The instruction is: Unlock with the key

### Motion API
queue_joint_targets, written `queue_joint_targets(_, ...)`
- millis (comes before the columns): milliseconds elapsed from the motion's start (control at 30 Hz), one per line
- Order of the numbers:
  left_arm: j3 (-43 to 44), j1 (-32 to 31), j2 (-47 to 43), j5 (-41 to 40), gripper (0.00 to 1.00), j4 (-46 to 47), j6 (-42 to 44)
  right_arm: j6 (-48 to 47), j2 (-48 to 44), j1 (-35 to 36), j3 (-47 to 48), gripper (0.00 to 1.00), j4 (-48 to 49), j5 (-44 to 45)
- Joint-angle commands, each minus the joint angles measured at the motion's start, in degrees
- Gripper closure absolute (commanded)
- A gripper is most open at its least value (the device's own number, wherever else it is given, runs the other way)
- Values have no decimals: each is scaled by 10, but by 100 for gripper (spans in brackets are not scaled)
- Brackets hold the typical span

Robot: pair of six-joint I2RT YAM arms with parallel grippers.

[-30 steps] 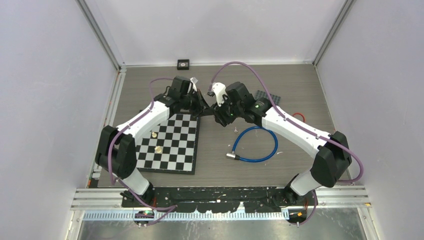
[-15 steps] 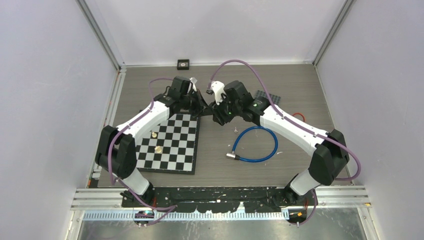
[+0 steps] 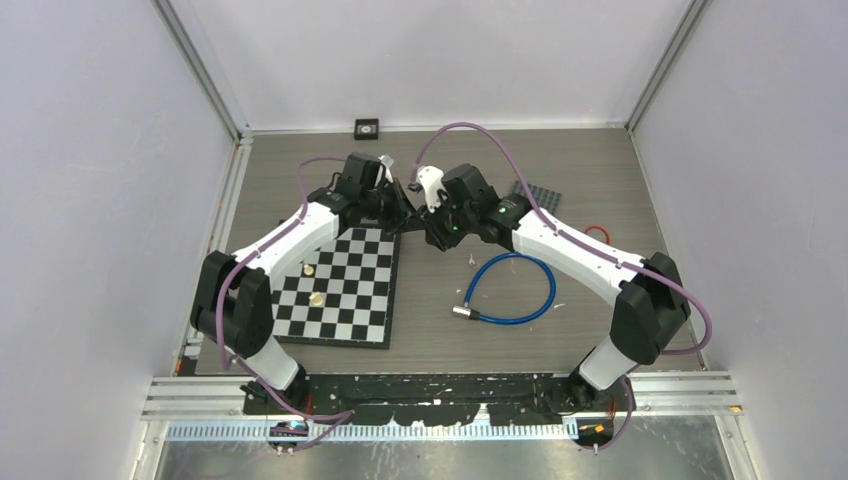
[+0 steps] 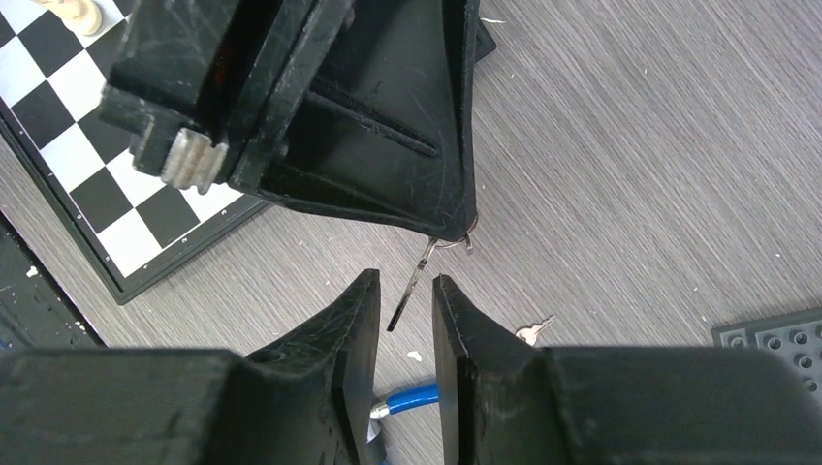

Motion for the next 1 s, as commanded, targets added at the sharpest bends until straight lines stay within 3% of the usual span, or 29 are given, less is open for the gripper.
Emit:
queue_joint_targets(0, 3, 0, -16, 3, 100, 15, -4, 4, 6, 5, 20, 69, 25, 5)
queue_joint_targets(367, -4, 3, -20, 2, 100, 18, -6, 1, 14, 5, 18, 77, 28, 25)
queue_joint_targets(600, -12, 5, -24, 15, 100, 45, 4, -12, 1, 5, 13, 95, 29, 43)
queue_joint_targets(800, 8, 8, -36, 58, 82, 72, 86, -50, -44, 2, -13, 100, 30, 25)
queue_joint_targets(900, 10, 12, -54, 89, 70, 97, 148, -63, -75, -7, -35, 99, 29, -10)
queue_joint_targets(967, 5, 14, -70, 110, 57, 109, 204, -71, -97, -19, -46, 99, 22, -44)
